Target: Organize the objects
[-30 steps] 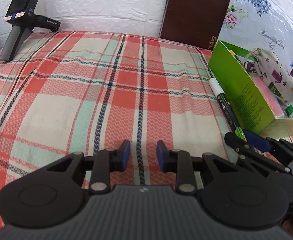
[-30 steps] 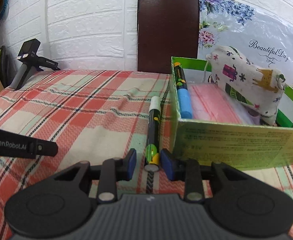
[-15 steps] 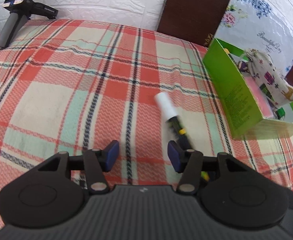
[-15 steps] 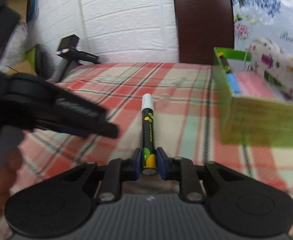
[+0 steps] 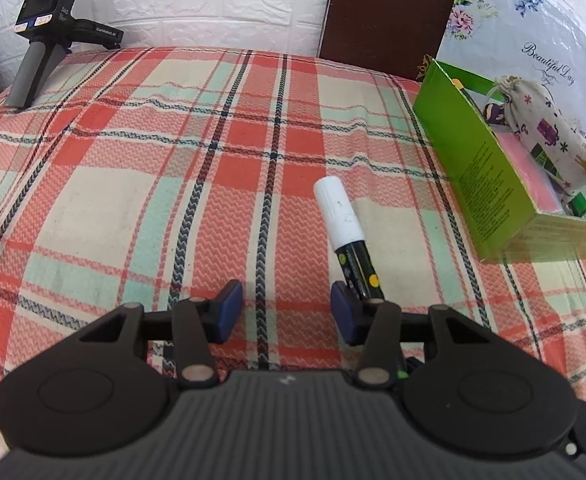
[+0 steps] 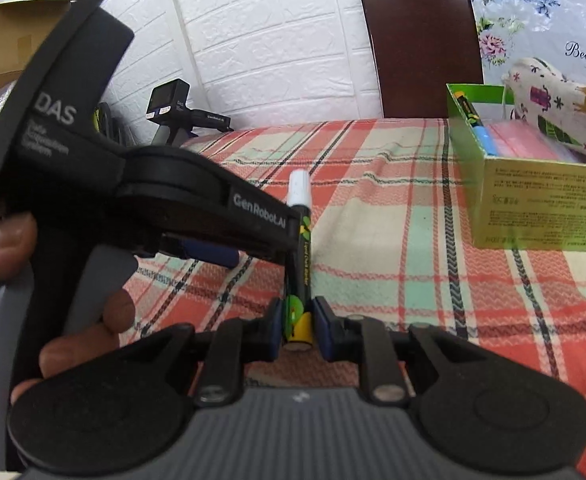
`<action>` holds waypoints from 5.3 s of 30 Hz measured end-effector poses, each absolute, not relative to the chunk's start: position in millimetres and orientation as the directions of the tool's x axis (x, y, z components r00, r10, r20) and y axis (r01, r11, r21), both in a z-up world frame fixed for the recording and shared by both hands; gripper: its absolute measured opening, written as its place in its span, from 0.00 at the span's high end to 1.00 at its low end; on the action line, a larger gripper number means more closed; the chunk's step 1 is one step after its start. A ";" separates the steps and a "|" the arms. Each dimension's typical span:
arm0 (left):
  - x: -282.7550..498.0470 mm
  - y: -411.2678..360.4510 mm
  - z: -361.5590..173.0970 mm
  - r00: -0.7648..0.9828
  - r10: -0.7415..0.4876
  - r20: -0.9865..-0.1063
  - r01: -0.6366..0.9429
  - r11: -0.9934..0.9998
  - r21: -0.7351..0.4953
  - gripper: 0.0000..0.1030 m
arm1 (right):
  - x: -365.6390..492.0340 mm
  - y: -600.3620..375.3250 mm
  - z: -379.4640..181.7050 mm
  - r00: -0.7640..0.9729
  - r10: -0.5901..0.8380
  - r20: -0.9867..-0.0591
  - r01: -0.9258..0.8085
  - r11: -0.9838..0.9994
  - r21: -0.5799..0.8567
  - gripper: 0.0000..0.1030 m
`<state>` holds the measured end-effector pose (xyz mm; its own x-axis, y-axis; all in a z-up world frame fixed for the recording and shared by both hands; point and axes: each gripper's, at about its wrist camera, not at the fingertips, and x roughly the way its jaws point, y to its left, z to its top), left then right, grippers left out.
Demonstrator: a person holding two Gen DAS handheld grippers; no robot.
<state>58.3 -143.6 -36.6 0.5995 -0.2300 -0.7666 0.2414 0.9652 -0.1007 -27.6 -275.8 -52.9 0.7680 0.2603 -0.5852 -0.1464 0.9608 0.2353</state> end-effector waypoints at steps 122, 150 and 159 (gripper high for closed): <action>38.7 -218.0 -3.0 0.700 -0.281 -0.657 0.371 0.928 -0.002 0.30 | -50.0 -325.7 -18.3 0.903 -0.157 -0.400 0.094 0.980 -0.174 0.58; -47.0 -157.9 -11.6 0.733 -0.236 -0.638 0.360 0.930 0.071 0.12 | -145.1 -336.1 14.1 0.900 -0.209 -0.382 0.287 0.945 0.159 0.39; -56.8 -156.7 -8.9 0.756 -0.210 -0.620 0.336 0.937 0.092 0.00 | -142.8 -332.4 13.9 0.895 -0.197 -0.401 0.273 0.951 0.142 0.26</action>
